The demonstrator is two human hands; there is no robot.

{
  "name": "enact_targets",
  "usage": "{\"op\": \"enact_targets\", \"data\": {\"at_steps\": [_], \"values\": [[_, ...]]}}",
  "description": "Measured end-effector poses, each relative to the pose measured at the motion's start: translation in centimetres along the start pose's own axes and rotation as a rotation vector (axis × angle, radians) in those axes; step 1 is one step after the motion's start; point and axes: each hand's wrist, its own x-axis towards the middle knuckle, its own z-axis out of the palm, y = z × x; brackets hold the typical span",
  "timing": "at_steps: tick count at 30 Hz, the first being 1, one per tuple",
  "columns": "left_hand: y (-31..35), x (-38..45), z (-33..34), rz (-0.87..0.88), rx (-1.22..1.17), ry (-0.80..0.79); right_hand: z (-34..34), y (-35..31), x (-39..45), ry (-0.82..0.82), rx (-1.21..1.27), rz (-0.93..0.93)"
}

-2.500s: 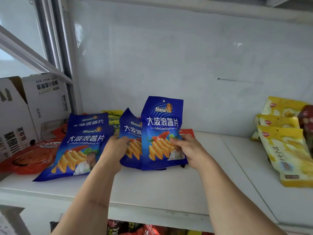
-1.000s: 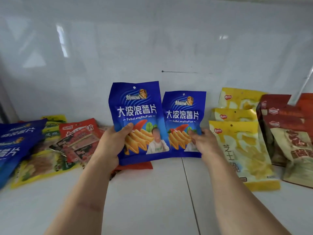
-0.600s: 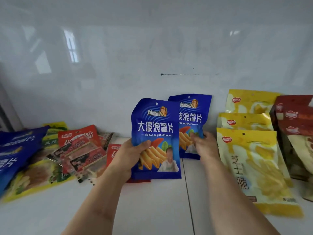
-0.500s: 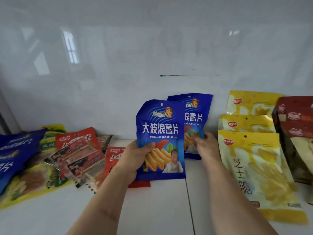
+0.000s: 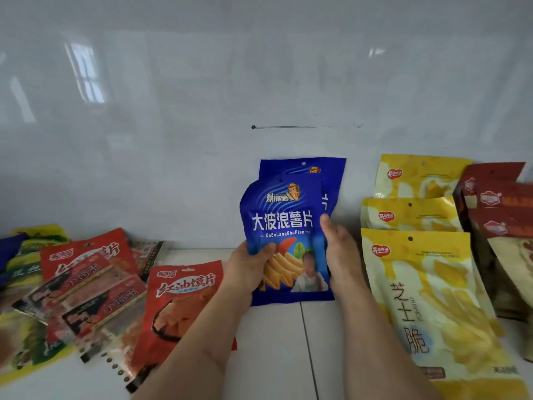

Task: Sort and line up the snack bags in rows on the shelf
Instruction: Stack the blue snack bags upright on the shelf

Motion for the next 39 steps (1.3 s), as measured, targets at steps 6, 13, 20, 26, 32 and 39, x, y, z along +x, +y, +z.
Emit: {"op": "enact_targets", "data": {"at_steps": [6,13,20,26,32,39], "values": [[-0.1,0.9,1.6,0.060,-0.028,0.031,-0.3,0.2,0.3,0.001,0.101,-0.001],[-0.6,1.5,2.3,0.080,-0.049,0.036,-0.5,1.4,1.4,-0.017,0.063,-0.011],[-0.9,1.6,1.3,0.118,0.202,-0.179,-0.4,2.0,1.9,0.031,0.048,-0.024],[-1.8,2.0,1.8,0.108,0.277,-0.139,-0.3,1.8,1.9,0.056,0.051,-0.028],[-1.0,0.9,2.1,0.124,0.377,-0.048,0.0,0.9,1.1,0.113,-0.097,-0.060],[0.3,-1.0,1.1,0.114,0.396,0.055,1.0,0.4,-0.6,0.252,-0.317,-0.178]]}}
